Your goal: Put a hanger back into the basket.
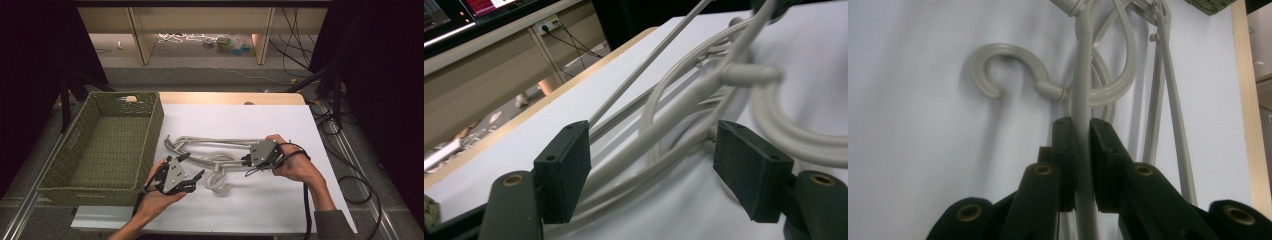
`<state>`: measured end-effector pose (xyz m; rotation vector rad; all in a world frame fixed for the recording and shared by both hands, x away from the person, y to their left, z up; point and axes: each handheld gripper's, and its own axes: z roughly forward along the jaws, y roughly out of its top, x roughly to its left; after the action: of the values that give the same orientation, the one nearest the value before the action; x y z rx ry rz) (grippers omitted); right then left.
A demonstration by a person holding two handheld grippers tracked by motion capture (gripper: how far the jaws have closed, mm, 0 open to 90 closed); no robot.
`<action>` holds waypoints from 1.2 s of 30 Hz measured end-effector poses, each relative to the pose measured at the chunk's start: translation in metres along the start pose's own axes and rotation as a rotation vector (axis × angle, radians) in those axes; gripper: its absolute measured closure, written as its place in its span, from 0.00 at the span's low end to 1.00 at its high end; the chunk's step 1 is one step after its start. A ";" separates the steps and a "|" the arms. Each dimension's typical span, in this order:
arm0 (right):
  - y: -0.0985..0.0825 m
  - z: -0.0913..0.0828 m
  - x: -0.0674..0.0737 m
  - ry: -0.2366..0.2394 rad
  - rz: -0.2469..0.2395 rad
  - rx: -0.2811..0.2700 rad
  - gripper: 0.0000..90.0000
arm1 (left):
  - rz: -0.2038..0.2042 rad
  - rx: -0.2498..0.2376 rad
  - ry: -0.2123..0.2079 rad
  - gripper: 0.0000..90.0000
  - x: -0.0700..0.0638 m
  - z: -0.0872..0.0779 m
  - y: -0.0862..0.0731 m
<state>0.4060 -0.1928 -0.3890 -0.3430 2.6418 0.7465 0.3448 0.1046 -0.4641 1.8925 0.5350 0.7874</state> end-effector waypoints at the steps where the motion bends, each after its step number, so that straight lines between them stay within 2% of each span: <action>1: 0.000 0.000 0.000 0.000 0.000 0.000 0.92 | 0.000 0.000 0.000 0.34 0.000 0.000 0.000; 4: 0.001 -0.004 0.001 0.004 -0.001 -0.004 0.92 | 0.007 -0.005 -0.012 0.35 0.000 0.007 -0.001; 6: 0.000 -0.008 0.001 0.003 -0.008 -0.019 0.92 | 0.042 -0.002 -0.019 0.37 0.000 0.011 -0.003; 9: 0.002 -0.011 0.002 0.017 -0.015 -0.042 0.92 | 0.032 0.010 -0.036 0.38 -0.002 0.018 -0.004; 12: 0.007 -0.014 0.003 0.016 -0.033 -0.067 0.92 | 0.073 0.001 -0.057 0.45 -0.005 0.019 -0.001; 14: 0.008 -0.015 0.004 0.017 -0.030 -0.063 0.92 | 0.086 0.000 -0.062 0.48 -0.006 0.019 -0.001; 16: 0.008 -0.016 0.003 0.023 -0.037 -0.071 0.92 | 0.076 -0.013 -0.075 0.53 -0.006 0.019 0.001; 17: 0.007 -0.016 0.004 0.022 -0.038 -0.077 0.92 | 0.088 -0.020 -0.081 0.61 -0.005 0.019 0.001; 18: 0.007 -0.016 0.004 0.022 -0.038 -0.078 0.92 | 0.109 -0.025 -0.095 0.64 -0.004 0.019 0.002; 19: 0.007 -0.016 0.003 0.028 -0.037 -0.083 0.92 | 0.109 -0.025 -0.095 0.67 -0.004 0.019 0.002; 21: 0.007 -0.016 0.003 0.029 -0.036 -0.086 0.92 | 0.123 -0.024 -0.130 0.70 -0.004 0.020 0.003; 22: 0.006 -0.016 0.003 0.040 -0.035 -0.091 0.92 | 0.165 -0.018 -0.149 0.75 -0.003 0.020 0.004; 23: 0.006 -0.016 0.003 0.040 -0.035 -0.091 0.92 | 0.165 -0.018 -0.149 0.76 -0.003 0.020 0.004; 25: 0.005 -0.018 0.004 0.045 -0.020 -0.089 0.91 | 0.206 -0.014 -0.168 0.77 -0.003 0.020 0.007; 27: 0.003 -0.018 0.003 0.064 -0.021 -0.110 0.91 | 0.221 -0.008 -0.186 0.79 -0.004 0.020 0.009; 28: 0.002 -0.018 0.003 0.073 -0.008 -0.118 0.91 | 0.248 -0.005 -0.197 0.80 -0.004 0.019 0.010; 29: 0.001 -0.019 0.002 0.077 -0.020 -0.126 0.91 | 0.286 -0.003 -0.200 0.81 -0.004 0.019 0.013; 30: 0.000 -0.021 0.004 0.083 0.002 -0.118 0.91 | 0.297 -0.002 -0.208 0.82 -0.004 0.018 0.015; 34: -0.004 -0.024 0.000 0.055 0.002 -0.164 0.86 | 0.333 -0.001 -0.245 0.85 -0.004 0.013 0.027; 35: -0.005 -0.027 0.000 0.013 0.021 -0.142 0.84 | 0.333 -0.001 -0.259 0.86 -0.004 0.012 0.031; 36: -0.006 -0.030 0.000 0.003 0.039 -0.125 0.77 | 0.340 0.003 -0.265 0.87 -0.005 0.010 0.035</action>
<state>0.3995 -0.2136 -0.3680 -0.3266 2.6180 0.9266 0.3491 0.0805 -0.4373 2.0791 0.0491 0.7323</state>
